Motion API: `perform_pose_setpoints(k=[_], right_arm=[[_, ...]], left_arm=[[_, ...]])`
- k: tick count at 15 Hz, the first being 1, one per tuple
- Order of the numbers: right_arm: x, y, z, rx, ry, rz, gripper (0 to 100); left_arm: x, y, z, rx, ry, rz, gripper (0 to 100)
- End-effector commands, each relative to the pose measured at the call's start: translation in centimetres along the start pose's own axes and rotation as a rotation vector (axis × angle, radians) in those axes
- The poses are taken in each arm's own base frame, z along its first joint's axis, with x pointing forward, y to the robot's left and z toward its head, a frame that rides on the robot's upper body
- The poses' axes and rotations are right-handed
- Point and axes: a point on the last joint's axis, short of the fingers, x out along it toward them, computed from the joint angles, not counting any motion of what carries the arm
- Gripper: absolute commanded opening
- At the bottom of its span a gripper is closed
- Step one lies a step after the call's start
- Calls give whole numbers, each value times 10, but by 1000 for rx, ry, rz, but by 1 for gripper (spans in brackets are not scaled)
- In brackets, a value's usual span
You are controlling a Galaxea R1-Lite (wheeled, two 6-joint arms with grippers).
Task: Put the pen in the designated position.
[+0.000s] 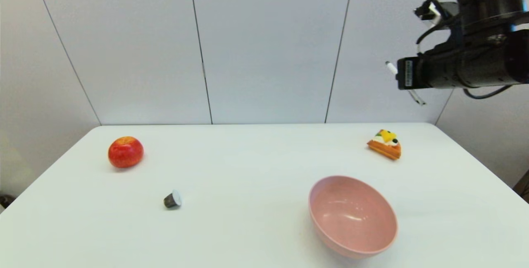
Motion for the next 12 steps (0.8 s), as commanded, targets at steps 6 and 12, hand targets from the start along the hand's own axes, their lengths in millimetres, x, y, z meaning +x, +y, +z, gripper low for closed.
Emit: perform_pose_setpoints(k=[6,12], right_arm=[[-120,-42,-70,-100,-52,78,0],[-154,-49,-151,-142,9,121,0]], left_arm=[[0,0,0,0,0,0,100],[0,0,0,0,2,0,100]])
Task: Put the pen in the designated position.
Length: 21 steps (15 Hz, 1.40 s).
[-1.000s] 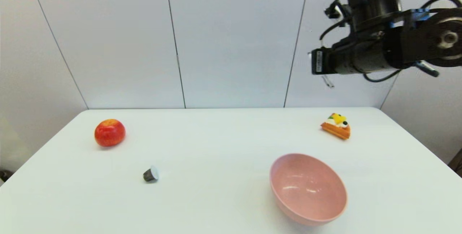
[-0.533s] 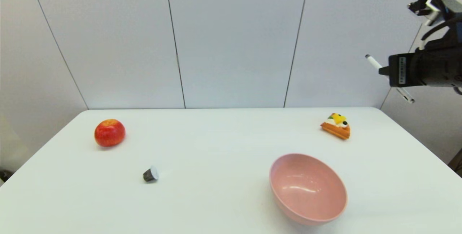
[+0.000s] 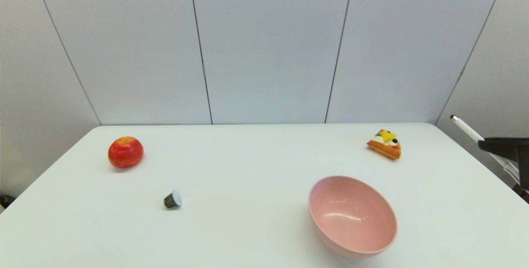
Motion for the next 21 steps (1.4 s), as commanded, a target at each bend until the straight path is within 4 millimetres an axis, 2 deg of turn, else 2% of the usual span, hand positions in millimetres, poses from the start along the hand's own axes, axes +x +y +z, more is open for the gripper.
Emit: perform_pose_setpoints(k=[1,4,8,12,16,21], right_arm=[[-29,3,-55,-15,-3,18,0],[-21,9,-76,-30,62,45,0],[3,17,-72,-25,141,130,0],[43,26,-66,-7,190,163,0],[71,31,-70,22,292,177,0],[89,32,-73,21,362,153,0]], left_arm=[[0,0,0,0,0,0,100],[0,0,0,0,0,0,100],[0,0,0,0,2,-2,100],[0,0,0,0,2,0,100],[0,0,0,0,2,0,100],[0,0,0,0,0,0,100]])
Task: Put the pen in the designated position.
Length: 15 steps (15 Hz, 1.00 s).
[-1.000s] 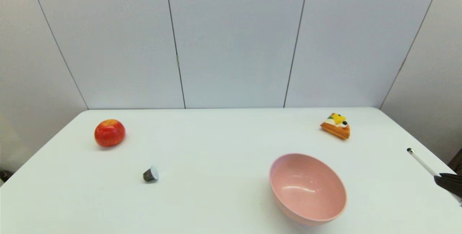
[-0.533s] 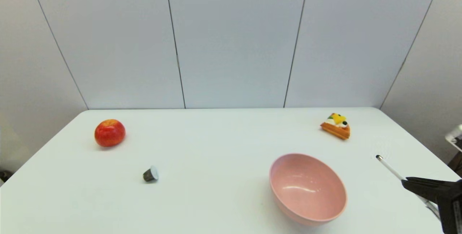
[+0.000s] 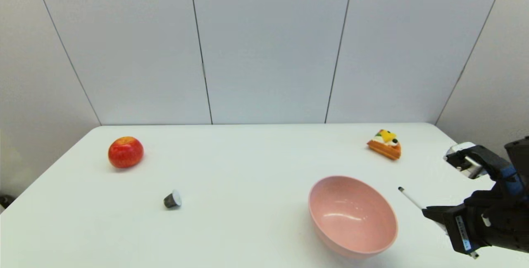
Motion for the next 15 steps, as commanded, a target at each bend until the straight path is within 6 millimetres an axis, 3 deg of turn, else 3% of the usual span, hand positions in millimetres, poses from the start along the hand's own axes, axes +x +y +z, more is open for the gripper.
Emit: perform_pose_setpoints(k=[1,9,15], right_arm=[[19,-3,2,10,76,-28,0],[36,3,21,184,100,-18,0],[45,5,19,288,140,22,0]], left_arm=[[0,0,0,0,2,-2,100],[0,0,0,0,2,0,100],[0,0,0,0,2,0,100]])
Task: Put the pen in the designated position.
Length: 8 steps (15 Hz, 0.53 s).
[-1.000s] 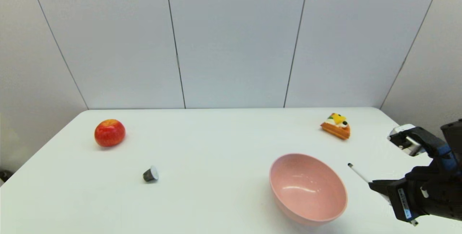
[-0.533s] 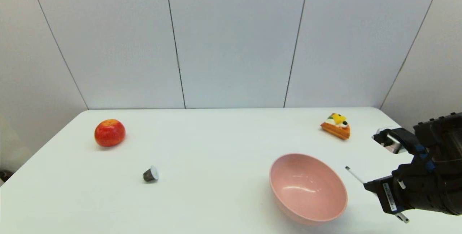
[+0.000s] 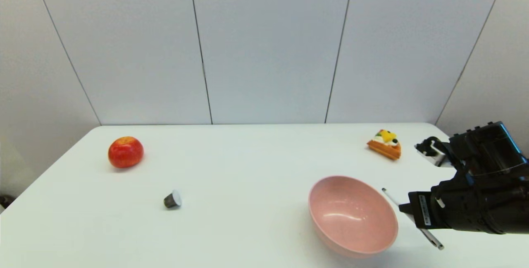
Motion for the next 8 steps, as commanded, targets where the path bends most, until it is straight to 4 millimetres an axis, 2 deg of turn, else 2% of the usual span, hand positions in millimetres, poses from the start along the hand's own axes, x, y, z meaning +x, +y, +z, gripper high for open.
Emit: perform_pose_setpoints(k=[1,8], right_arm=[[5,-1,0,38,22,-2,0],[17,-20,3,116,56,-14,0]], left_arm=[[0,0,0,0,2,0,100],[0,0,0,0,2,0,100]])
